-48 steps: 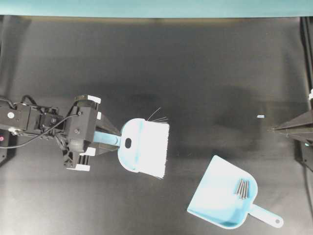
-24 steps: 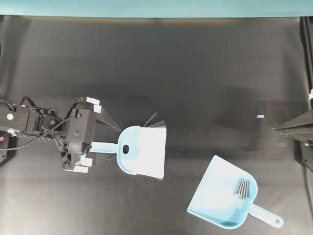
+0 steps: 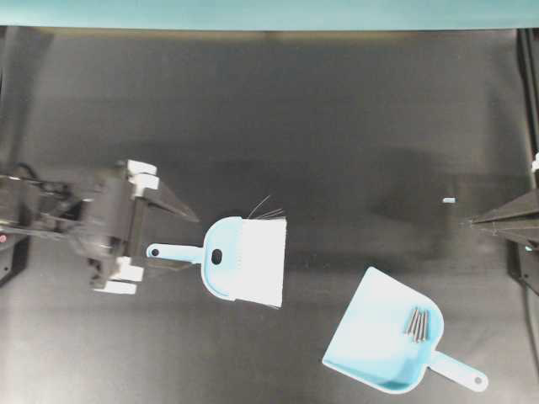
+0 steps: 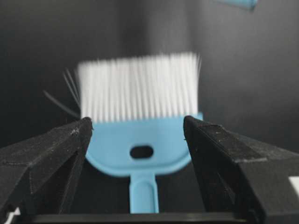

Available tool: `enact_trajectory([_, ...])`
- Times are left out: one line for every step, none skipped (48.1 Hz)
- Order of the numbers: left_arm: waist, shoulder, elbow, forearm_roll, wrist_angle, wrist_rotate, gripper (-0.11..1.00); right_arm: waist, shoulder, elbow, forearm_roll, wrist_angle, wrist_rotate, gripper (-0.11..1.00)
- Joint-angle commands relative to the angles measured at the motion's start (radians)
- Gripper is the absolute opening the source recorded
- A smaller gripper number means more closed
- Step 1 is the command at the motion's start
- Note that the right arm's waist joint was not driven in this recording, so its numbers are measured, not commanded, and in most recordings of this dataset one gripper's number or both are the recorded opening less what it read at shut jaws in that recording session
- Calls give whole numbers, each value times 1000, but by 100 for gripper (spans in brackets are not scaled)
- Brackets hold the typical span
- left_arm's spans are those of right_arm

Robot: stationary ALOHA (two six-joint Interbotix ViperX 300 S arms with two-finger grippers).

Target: Hold the dustpan with a person, while the left arm uses a hand brush to gather the screws into the dustpan.

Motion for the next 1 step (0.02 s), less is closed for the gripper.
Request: enact_trajectory([0,-80,32,2,-57,-5,77,0,5,-5,0,-9,-6,0])
